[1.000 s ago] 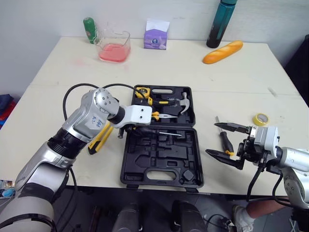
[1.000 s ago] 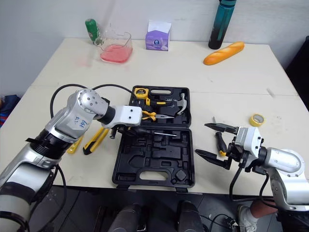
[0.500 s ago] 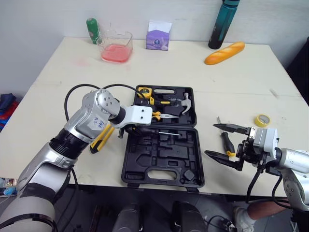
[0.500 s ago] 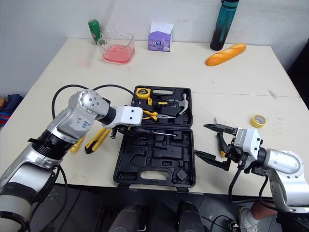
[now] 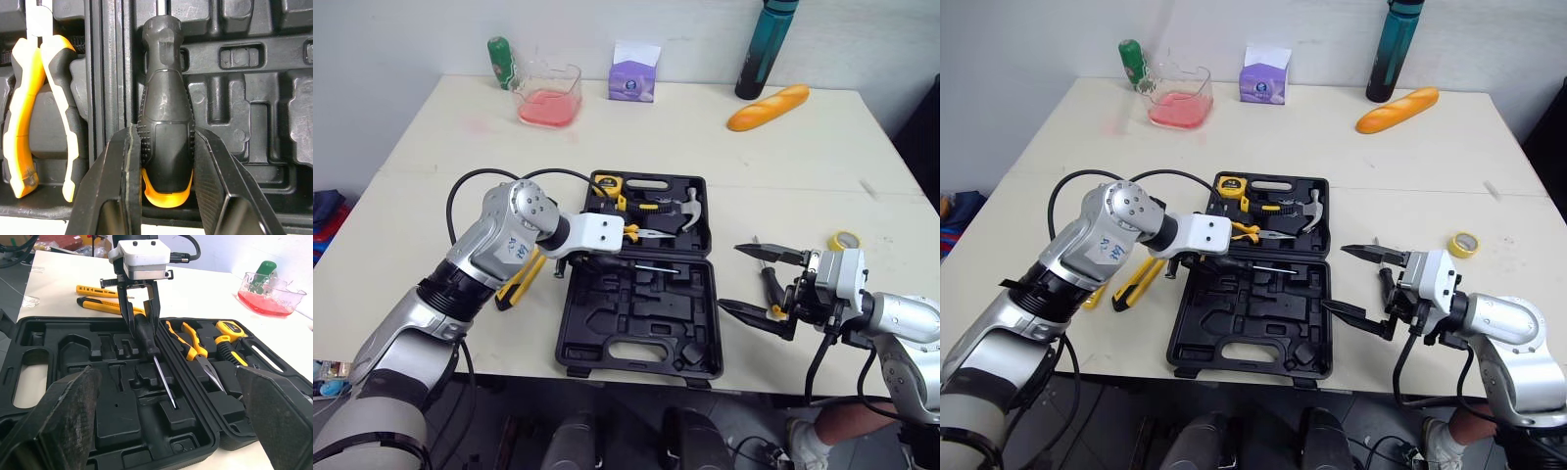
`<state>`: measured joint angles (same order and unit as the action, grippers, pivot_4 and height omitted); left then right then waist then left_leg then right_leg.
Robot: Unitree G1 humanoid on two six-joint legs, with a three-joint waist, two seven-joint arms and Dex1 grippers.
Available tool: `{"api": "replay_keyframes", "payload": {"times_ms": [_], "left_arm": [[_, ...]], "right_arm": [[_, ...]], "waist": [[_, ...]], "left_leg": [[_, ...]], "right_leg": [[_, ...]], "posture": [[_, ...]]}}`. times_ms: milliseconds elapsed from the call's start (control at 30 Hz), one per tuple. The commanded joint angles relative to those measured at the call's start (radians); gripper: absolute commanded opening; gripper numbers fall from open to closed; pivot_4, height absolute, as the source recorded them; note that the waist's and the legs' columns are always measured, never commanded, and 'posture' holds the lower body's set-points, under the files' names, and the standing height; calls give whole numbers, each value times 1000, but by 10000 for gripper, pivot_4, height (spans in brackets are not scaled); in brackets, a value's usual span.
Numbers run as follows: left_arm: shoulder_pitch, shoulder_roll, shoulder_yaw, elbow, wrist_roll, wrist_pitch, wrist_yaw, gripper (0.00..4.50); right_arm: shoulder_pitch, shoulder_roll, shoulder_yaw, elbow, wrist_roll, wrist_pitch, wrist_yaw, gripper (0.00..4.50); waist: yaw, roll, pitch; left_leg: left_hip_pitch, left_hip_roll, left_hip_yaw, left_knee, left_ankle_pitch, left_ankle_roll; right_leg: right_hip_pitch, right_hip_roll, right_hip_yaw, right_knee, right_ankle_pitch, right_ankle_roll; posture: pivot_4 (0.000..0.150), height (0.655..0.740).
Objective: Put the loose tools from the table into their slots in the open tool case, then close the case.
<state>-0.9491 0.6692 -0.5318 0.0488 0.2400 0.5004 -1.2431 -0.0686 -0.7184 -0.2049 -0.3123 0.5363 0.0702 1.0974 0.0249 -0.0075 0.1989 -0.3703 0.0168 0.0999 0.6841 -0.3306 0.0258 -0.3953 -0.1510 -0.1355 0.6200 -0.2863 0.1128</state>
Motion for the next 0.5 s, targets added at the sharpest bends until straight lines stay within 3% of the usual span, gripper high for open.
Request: {"api": "replay_keyframes", "payload": {"times_ms": [33,167,333,500], "left_arm": [[-3,-7,7,6,19,-11,10,23607],[-1,-14,31,-25,-4,-15,3,39103],[7,8,69,-101,-39,26,-31,39103],[72,-36,216,-144,-174,46,30,39103]], "right_arm": [[-9,-3,-11,-23,13,-3,-6,45000],[-6,-2,-8,-25,11,-2,-8,45000],[-4,-4,-7,-36,13,8,-16,45000],[-6,-8,-11,-52,21,31,-30,45000]], "waist": [[1,0,0],[0,0,0],[-1,0,0],[-2,0,0]], "left_leg": [[0,0,0,0,0,0],[0,0,0,0,0,0],[-1,0,0,0,0,1],[-1,0,0,0,0,0]], "right_leg": [[0,0,0,0,0,0],[0,0,0,0,0,0],[0,0,0,-1,0,0],[-1,0,0,0,0,0]], "posture": [[1500,7400],[1500,7400],[1500,7400],[1500,7400]]}}
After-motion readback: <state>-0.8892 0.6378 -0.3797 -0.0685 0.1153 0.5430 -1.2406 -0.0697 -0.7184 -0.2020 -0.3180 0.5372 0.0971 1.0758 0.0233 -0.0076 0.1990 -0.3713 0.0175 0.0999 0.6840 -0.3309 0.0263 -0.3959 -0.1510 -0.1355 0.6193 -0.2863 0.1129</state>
